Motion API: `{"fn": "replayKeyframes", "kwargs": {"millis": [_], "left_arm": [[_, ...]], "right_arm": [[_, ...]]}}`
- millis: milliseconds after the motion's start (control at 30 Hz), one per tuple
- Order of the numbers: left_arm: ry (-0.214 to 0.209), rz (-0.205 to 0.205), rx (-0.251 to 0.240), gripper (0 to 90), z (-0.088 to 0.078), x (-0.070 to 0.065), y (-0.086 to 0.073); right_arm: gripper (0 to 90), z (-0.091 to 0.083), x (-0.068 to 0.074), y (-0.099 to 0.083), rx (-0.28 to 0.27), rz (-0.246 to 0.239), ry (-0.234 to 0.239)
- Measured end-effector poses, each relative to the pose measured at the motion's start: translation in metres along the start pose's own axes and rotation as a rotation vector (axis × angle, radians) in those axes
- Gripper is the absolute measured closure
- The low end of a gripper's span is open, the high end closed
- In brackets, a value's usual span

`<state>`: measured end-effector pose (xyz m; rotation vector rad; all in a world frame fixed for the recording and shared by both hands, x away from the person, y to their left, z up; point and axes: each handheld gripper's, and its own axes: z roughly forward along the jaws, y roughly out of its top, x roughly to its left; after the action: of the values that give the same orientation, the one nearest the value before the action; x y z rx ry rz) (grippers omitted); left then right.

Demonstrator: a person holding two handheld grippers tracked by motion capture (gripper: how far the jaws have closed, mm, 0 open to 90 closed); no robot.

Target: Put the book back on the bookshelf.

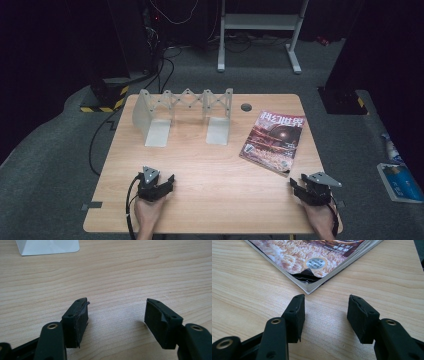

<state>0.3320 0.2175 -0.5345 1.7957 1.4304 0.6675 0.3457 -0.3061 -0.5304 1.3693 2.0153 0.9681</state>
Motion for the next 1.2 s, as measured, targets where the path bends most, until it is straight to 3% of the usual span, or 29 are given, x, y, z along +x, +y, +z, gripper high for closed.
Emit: {"fn": "replayKeyframes", "kwargs": {"millis": [733, 1200], "left_arm": [[0.010, 0.015, 0.002, 35.7, 0.000, -0.002, 0.000], [0.012, 0.015, 0.001, 35.6, 0.001, -0.002, 0.000]], "right_arm": [[49.2, -0.001, -0.003, 0.002, 0.002, 0.067, 0.023], [52.7, -0.002, -0.003, 0.015, 0.007, 0.066, 0.019]]}}
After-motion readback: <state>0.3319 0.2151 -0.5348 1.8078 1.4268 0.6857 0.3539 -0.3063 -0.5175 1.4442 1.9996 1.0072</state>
